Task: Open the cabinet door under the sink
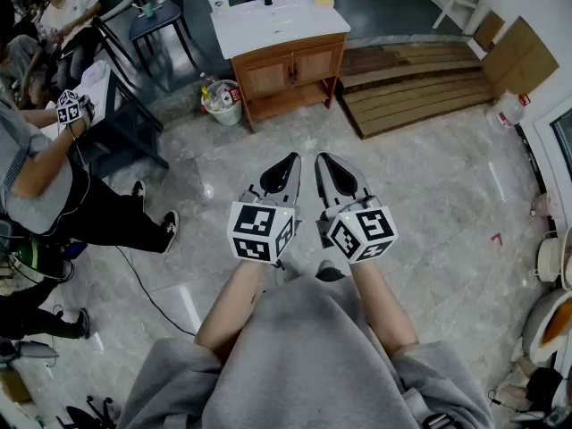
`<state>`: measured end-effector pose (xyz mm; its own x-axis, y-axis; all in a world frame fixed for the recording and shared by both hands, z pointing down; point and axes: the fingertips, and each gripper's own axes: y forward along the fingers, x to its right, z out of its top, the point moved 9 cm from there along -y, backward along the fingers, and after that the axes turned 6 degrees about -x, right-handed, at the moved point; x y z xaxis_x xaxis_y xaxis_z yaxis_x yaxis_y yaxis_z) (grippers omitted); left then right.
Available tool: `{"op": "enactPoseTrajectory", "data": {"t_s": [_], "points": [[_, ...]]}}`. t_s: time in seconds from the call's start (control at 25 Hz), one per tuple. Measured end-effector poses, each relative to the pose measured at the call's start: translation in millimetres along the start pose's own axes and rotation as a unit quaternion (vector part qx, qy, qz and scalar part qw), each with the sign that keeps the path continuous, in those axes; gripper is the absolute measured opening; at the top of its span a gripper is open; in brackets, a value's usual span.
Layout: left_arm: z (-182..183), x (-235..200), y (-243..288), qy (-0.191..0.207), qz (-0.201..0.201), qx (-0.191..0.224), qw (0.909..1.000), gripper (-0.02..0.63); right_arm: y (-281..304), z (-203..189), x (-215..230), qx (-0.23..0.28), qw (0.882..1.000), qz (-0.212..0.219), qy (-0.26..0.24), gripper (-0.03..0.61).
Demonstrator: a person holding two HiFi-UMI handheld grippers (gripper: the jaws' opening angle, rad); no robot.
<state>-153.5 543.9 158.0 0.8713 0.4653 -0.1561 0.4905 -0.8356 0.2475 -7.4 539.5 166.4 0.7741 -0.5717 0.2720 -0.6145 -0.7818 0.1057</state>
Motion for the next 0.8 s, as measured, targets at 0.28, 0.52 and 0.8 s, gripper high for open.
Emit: {"op": "enactPoseTrajectory", "data": {"t_s": [0.28,0.52,0.8], "points": [[-1.6,-9.4,-10.9,-0.002,-0.005,-0.004,1.0000,0.008,6.9,-0.2,-12.1,-0.005,1.000,0.000,-0.003,0.009],[-8.1,-13.6,-19.7,-0.002,-0.016,-0.001,0.9999,0.008,8.3,-8.6,-19.4,-0.017,1.000,-0.012,0.002,0.011],[-17.2,-26.0,-23.7,-0.010,-0.026,-0.011,0.9996,0.008,9.1,-19.9,-22.9,-0.025,0.999,-0.030,0.013,0.011]]}}
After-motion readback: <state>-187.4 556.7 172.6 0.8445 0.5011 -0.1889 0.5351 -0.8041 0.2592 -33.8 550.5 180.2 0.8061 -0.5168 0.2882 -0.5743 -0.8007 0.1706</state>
